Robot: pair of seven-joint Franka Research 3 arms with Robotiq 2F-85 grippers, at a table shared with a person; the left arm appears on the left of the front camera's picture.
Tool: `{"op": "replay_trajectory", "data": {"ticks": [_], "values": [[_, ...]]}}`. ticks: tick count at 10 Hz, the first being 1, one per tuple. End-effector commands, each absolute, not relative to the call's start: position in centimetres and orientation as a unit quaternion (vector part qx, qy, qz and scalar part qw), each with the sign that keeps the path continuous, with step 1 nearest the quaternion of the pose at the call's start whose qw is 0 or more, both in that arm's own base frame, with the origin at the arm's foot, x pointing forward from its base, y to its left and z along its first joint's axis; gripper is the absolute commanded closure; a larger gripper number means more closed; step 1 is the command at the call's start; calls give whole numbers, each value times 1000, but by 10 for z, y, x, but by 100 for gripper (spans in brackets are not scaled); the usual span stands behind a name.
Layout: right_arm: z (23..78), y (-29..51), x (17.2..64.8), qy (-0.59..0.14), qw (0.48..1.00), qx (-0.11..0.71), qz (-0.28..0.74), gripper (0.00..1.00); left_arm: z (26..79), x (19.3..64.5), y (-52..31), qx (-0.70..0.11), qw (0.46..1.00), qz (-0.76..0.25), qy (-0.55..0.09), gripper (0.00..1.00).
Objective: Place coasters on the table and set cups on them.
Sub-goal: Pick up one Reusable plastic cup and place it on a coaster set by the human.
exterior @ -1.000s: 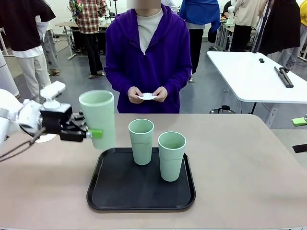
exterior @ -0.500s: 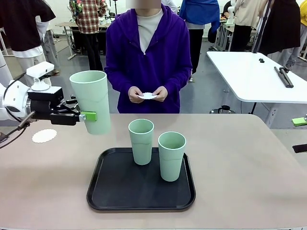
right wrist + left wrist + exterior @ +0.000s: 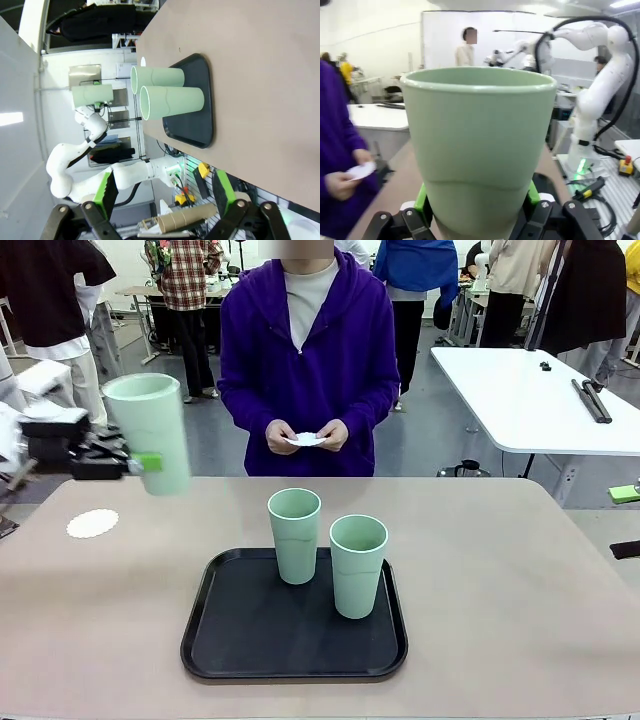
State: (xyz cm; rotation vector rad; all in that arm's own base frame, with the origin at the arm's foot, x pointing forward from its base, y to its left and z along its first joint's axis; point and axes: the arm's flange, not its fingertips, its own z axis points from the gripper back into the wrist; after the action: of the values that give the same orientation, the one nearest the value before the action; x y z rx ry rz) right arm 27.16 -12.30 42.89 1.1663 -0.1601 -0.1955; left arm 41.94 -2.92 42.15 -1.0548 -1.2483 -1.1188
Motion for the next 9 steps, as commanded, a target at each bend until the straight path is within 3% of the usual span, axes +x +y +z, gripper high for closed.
{"op": "replay_trajectory", "data": {"ticks": [1, 5, 9], "values": [[430, -123, 273, -77, 822, 556, -93, 0, 427, 447, 35, -407, 550, -445, -578, 15], [430, -123, 273, -77, 822, 556, -93, 0, 412, 464, 145, -350, 590, -379, -621, 15], [430, -123, 273, -77, 822, 556, -93, 0, 374, 483, 180, -305, 650, -326, -615, 15]]}}
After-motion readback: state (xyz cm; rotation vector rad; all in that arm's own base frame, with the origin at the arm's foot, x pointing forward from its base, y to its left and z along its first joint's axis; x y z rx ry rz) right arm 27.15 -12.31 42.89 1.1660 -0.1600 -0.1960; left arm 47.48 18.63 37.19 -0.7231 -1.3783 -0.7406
